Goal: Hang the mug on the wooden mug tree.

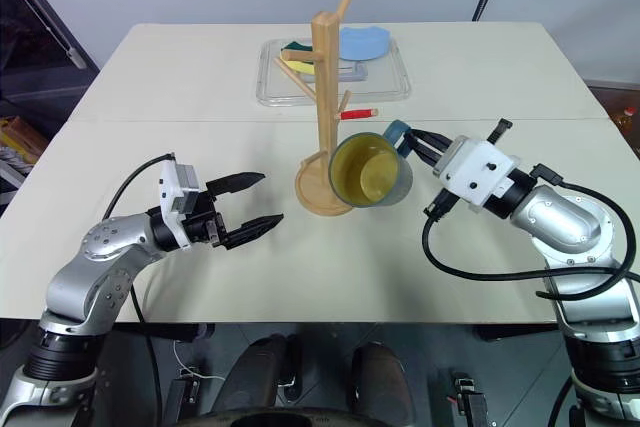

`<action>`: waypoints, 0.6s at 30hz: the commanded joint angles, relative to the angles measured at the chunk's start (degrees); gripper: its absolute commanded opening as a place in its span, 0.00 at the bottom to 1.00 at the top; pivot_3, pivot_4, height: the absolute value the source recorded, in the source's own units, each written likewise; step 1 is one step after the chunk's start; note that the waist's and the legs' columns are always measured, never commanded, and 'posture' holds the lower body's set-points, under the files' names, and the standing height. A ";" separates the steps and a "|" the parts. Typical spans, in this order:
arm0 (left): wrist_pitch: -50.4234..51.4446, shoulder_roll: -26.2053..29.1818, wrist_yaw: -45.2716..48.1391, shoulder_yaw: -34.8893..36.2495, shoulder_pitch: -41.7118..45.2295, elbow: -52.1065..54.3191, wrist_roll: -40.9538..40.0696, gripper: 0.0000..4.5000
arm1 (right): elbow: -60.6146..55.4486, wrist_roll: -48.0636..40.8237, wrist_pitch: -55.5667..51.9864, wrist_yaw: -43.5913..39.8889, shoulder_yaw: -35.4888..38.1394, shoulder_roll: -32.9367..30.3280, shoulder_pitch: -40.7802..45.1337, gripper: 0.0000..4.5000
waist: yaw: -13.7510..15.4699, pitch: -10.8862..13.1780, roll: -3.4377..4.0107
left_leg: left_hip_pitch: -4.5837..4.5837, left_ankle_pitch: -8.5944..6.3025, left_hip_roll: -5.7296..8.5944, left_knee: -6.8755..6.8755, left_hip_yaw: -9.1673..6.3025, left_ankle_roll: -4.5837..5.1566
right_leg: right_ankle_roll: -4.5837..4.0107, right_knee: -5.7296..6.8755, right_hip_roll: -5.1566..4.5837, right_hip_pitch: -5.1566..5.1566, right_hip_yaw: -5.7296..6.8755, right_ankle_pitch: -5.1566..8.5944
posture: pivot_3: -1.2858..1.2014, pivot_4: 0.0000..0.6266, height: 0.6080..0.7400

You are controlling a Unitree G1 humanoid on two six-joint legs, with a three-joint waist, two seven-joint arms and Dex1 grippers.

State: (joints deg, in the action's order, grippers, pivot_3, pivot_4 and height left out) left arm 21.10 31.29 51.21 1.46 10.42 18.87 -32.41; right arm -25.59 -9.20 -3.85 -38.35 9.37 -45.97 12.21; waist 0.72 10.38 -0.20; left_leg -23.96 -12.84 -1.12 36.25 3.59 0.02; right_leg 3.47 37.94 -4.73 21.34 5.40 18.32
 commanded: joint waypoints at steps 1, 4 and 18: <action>1.82 0.49 -0.51 2.85 1.47 3.36 -3.88 1.00 | -1.20 -0.63 -0.62 -1.20 0.31 -1.07 2.81 0.01 | -0.02 0.00 -0.01 | 0.01 0.00 -0.01 0.00 0.00 0.00 | 0.00 0.00 0.00 -0.01 0.00 0.00 | 0.52 0.24 1.00; 3.53 1.10 -1.00 4.29 2.98 4.34 -6.32 1.00 | -0.56 -1.14 -2.39 -2.89 -1.00 -1.48 6.20 0.01 | -0.15 0.01 -0.01 | 0.01 0.00 -0.03 0.01 0.00 -0.01 | 0.00 0.01 0.01 0.00 0.00 0.00 | 0.52 0.24 1.00; 5.12 1.27 -2.93 5.57 4.43 6.60 -8.95 1.00 | 8.15 1.97 -2.86 -6.20 -8.28 0.30 17.67 0.01 | -0.12 0.01 -0.01 | 0.02 0.02 -0.03 0.03 0.03 -0.03 | -0.01 0.04 0.02 0.00 0.00 0.00 | 0.52 0.24 1.00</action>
State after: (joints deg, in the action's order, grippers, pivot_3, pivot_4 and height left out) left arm 26.19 32.41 48.45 5.95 14.92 23.40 -40.25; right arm -17.27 -7.46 -7.93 -44.35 0.46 -45.93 28.20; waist 0.60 10.39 -0.21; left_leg -23.94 -12.82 -1.15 36.29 3.62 -0.01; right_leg 3.46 37.98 -4.72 21.34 5.40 18.32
